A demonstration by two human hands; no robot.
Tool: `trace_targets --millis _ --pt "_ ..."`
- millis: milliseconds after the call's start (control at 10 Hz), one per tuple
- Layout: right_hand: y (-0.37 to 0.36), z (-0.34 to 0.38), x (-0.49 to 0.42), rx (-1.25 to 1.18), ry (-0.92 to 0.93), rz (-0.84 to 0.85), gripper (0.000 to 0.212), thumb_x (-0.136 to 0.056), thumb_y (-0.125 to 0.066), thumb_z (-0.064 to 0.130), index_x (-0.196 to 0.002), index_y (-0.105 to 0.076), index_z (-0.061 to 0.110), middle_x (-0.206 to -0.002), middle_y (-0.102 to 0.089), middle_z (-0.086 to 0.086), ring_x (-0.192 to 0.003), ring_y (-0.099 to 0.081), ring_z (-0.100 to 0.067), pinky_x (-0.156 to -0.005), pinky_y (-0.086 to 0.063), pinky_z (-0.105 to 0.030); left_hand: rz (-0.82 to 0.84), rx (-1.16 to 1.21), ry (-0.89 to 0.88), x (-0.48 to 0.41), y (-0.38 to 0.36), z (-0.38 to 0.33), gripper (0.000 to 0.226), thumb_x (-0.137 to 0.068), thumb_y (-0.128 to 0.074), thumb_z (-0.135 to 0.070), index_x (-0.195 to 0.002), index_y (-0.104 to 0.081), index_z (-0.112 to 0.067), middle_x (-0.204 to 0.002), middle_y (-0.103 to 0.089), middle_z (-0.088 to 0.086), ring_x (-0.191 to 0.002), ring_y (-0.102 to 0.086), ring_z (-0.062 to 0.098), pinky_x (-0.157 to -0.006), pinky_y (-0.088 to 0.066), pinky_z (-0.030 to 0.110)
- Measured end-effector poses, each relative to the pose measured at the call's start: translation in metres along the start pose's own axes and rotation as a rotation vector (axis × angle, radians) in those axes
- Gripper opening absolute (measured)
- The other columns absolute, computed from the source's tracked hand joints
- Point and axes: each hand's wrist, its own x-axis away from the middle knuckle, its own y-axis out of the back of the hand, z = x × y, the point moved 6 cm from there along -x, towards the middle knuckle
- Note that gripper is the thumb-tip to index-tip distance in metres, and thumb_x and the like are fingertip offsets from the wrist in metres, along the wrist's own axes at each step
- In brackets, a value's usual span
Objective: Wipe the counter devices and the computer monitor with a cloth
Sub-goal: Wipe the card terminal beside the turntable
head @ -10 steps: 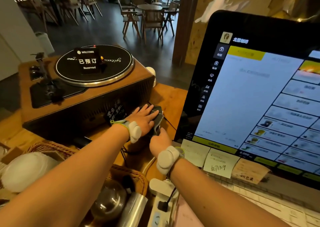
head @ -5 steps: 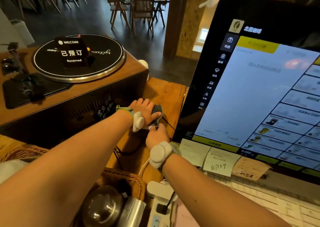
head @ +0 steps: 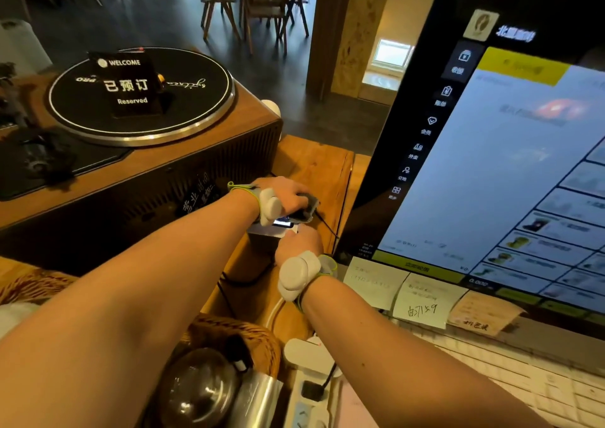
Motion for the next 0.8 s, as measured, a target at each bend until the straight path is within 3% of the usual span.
trace_targets --millis 100,200,300,400,500,600,700,800 --pt "0.001 0.007 0.003 0.063 0.034 0.033 0.033 -0.105 -0.034 0.016 -0.129 -0.055 0.008 -0.137 -0.054 -0.008 -0.129 -0.049 -0.024 -0.099 -0.043 -0.028 -0.047 -0.082 0.166 -0.002 0.003 0.023 0.057 -0.094 -0.025 -0.064 -0.116 -0.063 -0.029 -0.103 -0.069 0.005 -0.089 -0.064 0.025 -0.083 -0.054 0.04" --pt "0.004 0.005 0.006 -0.002 0.017 0.03 0.034 -0.103 -0.038 0.014 -0.13 -0.054 0.0 -0.137 -0.055 -0.015 -0.128 -0.051 -0.03 -0.103 -0.044 -0.035 -0.031 -0.089 0.195 -0.002 0.002 0.029 0.053 -0.097 -0.027 -0.059 -0.118 -0.063 -0.027 -0.106 -0.069 0.008 -0.093 -0.064 0.026 -0.085 -0.052 0.039" --pt "0.003 0.003 0.008 -0.002 0.021 0.009 0.036 -0.102 -0.041 0.013 -0.133 -0.052 -0.002 -0.138 -0.054 -0.017 -0.127 -0.052 -0.03 -0.097 -0.043 -0.032 0.034 0.054 0.011 0.001 -0.004 -0.001 0.027 -0.1 -0.047 -0.035 -0.121 -0.062 -0.026 -0.115 -0.066 0.002 -0.106 -0.062 0.025 -0.089 -0.049 0.036" --pt "0.003 0.002 0.005 -0.052 0.037 -0.007 0.037 -0.1 -0.045 0.012 -0.135 -0.05 -0.002 -0.138 -0.054 -0.017 -0.127 -0.053 -0.03 -0.088 -0.042 -0.03 0.037 0.061 0.001 0.002 -0.007 -0.012 0.03 -0.099 -0.048 -0.032 -0.126 -0.059 -0.024 -0.123 -0.064 0.003 -0.111 -0.06 0.026 -0.096 -0.049 0.042" --pt "0.006 0.005 0.008 0.001 0.062 -0.002 0.034 -0.099 -0.046 0.013 -0.128 -0.056 -0.002 -0.133 -0.058 -0.018 -0.123 -0.055 -0.032 -0.086 -0.044 -0.031 -0.046 0.034 0.141 0.003 -0.003 0.01 0.035 -0.102 -0.036 -0.04 -0.132 -0.05 -0.031 -0.124 -0.062 0.007 -0.109 -0.059 0.029 -0.089 -0.049 0.046" --pt "0.003 0.004 0.008 -0.017 0.061 0.022 0.033 -0.1 -0.044 0.012 -0.125 -0.057 -0.004 -0.131 -0.059 -0.02 -0.121 -0.056 -0.034 -0.094 -0.045 -0.035 -0.079 -0.112 0.242 0.008 -0.002 0.027 0.035 -0.104 -0.032 -0.033 -0.134 -0.047 -0.027 -0.125 -0.056 0.005 -0.107 -0.056 0.032 -0.071 -0.041 0.045" --pt "0.002 -0.001 0.004 -0.066 0.021 0.017 0.035 -0.099 -0.047 0.012 -0.129 -0.055 -0.003 -0.134 -0.057 -0.018 -0.124 -0.055 -0.032 -0.085 -0.042 -0.031 -0.039 0.024 0.116 0.005 -0.002 0.009 0.029 -0.102 -0.039 -0.036 -0.125 -0.055 -0.029 -0.113 -0.063 0.0 -0.1 -0.059 0.023 -0.083 -0.047 0.037" --pt "0.009 -0.001 0.017 -0.125 -0.024 0.008 0.037 -0.1 -0.046 0.012 -0.133 -0.05 -0.004 -0.137 -0.055 -0.018 -0.127 -0.053 -0.03 -0.077 -0.031 -0.021 0.001 -0.028 0.013 0.004 -0.005 -0.013 0.03 -0.102 -0.044 -0.032 -0.127 -0.058 -0.023 -0.126 -0.06 0.004 -0.115 -0.057 0.028 -0.095 -0.047 0.039"
